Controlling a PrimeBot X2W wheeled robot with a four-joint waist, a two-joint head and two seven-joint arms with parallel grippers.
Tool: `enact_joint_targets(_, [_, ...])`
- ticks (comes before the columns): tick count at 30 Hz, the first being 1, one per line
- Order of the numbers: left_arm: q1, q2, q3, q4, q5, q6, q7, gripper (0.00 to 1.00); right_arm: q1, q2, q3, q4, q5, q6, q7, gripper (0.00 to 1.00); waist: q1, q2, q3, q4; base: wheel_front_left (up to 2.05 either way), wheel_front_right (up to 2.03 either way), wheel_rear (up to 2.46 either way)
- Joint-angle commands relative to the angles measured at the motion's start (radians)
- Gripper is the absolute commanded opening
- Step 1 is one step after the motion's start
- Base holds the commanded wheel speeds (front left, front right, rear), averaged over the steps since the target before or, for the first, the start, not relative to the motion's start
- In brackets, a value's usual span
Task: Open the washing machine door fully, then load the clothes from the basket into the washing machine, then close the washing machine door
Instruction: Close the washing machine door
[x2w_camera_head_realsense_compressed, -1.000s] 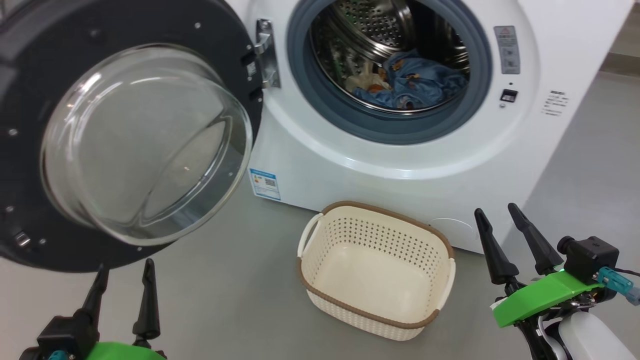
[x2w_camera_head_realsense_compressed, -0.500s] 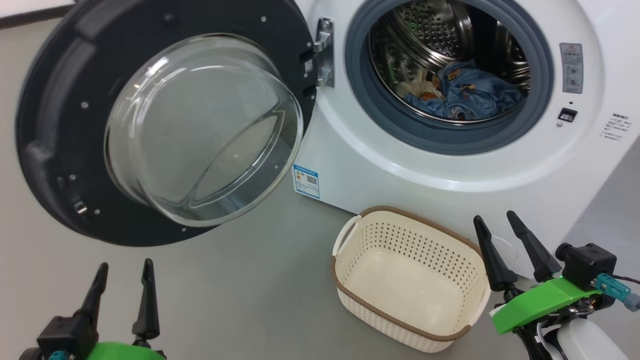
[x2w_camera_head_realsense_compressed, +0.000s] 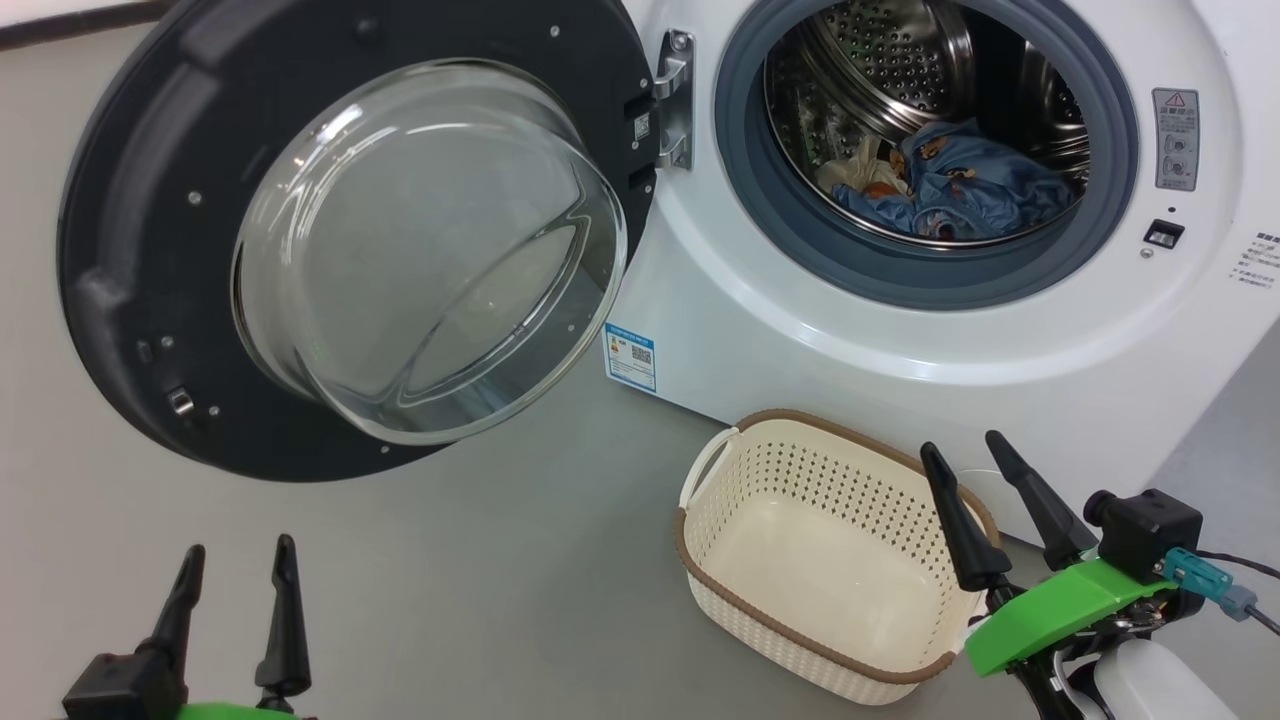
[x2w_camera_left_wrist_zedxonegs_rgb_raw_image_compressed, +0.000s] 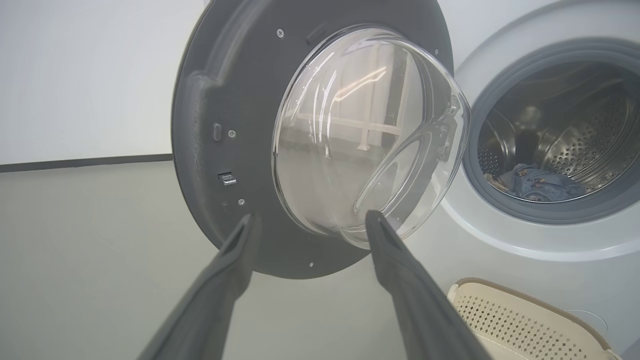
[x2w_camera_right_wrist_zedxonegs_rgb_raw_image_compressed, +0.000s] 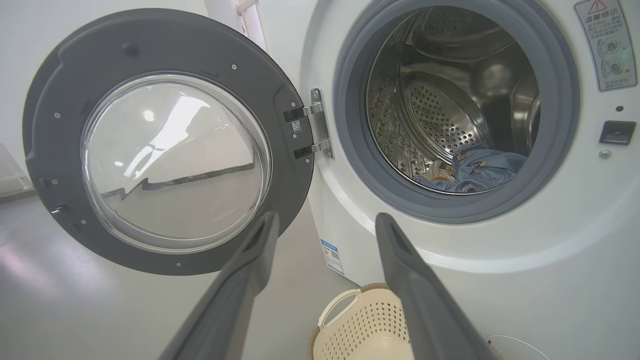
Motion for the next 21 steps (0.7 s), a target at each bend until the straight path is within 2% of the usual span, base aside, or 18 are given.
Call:
enact_joint_targets(1, [-0.024, 0.028, 0.041, -0.034, -0.005, 0.006, -0.010, 1.00, -0.042, -0.016, 0.015, -0.018, 0.011, 0.005, -0.008, 1.00, 0.0000, -0.0001, 0.000, 0.000, 0.00, 0.00, 0.00])
enact_joint_targets(21, [-0.028, 0.038, 0.023, -0.031, -0.005, 0.010, -0.008, 1.00, -0.023, -0.013, 0.003, -0.024, 0.007, 0.005, -0.008, 1.00, 0.0000, -0.0001, -0.007, -0.006, 0.00, 0.00, 0.00])
